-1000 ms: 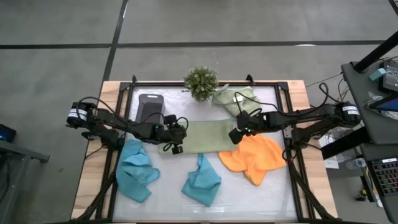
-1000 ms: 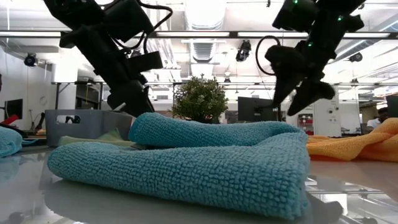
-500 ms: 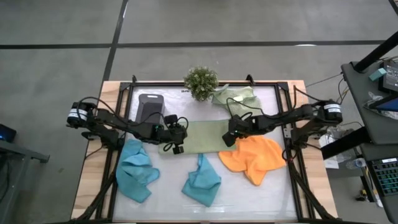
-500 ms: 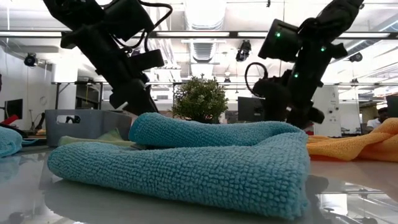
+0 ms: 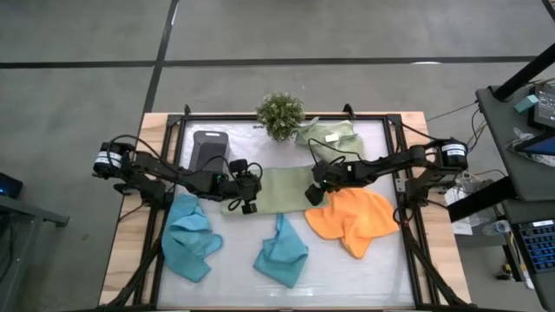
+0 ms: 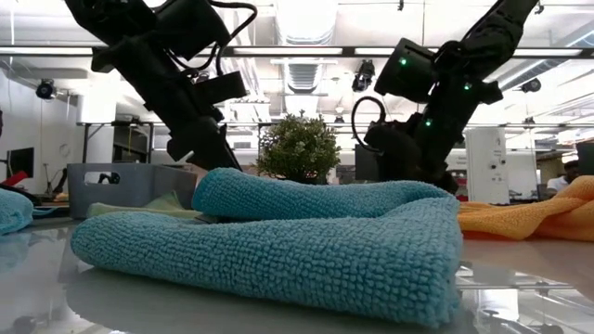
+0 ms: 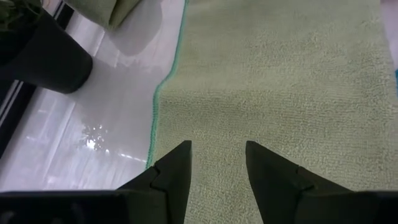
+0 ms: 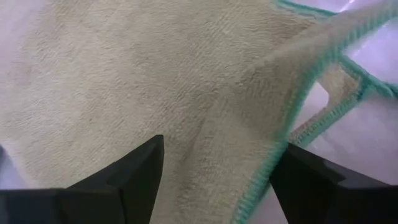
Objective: Fold microfiber towels
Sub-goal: Fold the left green microfiber cloth
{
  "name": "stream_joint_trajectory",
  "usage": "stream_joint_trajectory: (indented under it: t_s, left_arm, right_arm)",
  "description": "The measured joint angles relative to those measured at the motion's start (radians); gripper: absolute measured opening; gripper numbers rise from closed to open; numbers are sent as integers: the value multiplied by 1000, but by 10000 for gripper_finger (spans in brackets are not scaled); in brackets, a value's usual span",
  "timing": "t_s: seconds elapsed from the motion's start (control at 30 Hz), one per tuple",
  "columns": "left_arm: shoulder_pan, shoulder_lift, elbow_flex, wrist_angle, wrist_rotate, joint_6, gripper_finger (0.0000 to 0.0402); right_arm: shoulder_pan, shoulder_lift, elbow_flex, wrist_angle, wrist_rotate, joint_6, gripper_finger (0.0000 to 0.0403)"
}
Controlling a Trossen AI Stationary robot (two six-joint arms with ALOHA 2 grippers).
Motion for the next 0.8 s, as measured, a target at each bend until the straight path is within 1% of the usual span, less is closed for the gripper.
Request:
stream_joint_trajectory:
  t_s: [0.13,0.37,0.47,0.7,0.73,0.8]
  left_arm:
    - [0,0,-2,0,-3,0,137]
    - [0,0,-2,0,-5,0,137]
    - [0,0,-1,-7,-11,0,137]
    - [0,-41,-1,-42,-31,1,137]
    - [0,-51,-1,-53,-32,1,137]
    - [0,-77,-2,-83,-31,0,137]
  right_arm:
    - [1,-12,-2,12,-19,-3,246]
    - [1,-13,-2,20,-16,-4,186]
    - [1,-19,-2,21,-14,1,150]
    - [1,-37,-2,22,-11,-4,34]
    - [1,-43,-2,20,-11,-6,21]
    - [1,-56,-2,3,-11,-7,13]
